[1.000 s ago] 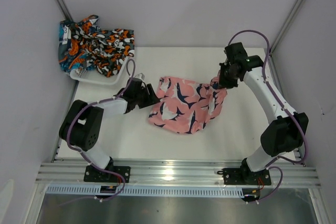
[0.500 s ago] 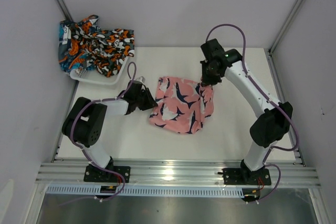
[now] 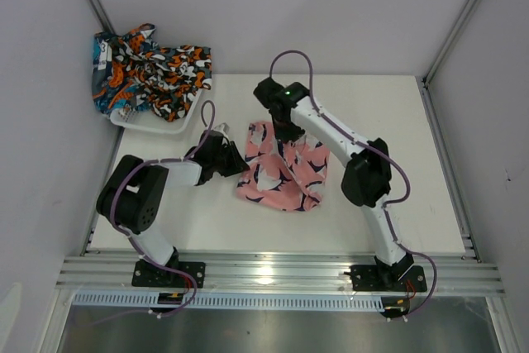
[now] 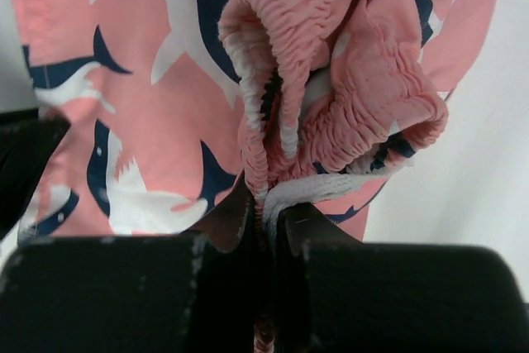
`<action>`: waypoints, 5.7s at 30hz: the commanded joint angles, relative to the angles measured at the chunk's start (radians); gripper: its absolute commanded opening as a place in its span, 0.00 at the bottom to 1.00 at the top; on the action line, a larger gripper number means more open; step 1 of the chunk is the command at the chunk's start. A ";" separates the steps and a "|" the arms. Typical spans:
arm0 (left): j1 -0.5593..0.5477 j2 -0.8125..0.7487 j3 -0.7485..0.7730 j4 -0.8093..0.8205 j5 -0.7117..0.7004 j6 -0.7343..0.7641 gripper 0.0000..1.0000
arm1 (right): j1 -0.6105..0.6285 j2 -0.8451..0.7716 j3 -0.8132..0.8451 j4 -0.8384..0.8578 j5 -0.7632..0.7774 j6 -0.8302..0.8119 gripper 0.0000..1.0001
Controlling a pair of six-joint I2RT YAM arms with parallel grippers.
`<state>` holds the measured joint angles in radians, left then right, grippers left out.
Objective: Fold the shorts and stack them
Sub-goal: Fold the shorts, then neatly place the folded shorts to the corner
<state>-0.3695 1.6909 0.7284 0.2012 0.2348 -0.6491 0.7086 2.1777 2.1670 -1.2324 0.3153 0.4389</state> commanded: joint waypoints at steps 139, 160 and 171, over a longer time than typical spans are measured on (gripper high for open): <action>-0.368 -0.445 -0.027 -0.264 -0.230 0.016 0.50 | -0.509 0.093 -0.581 0.823 -0.970 -0.175 0.26; -0.359 -0.454 -0.012 -0.290 -0.256 0.036 0.50 | -1.018 -0.306 -0.949 1.157 -0.524 0.354 0.16; -0.359 -0.485 -0.032 -0.302 -0.261 0.034 0.50 | -0.980 -0.472 -0.940 0.926 -0.213 0.285 0.99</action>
<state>-0.7319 1.2358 0.6987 -0.0967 -0.0204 -0.6346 -0.3042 1.8194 1.2236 -0.2199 -0.0456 0.7761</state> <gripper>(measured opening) 0.498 0.993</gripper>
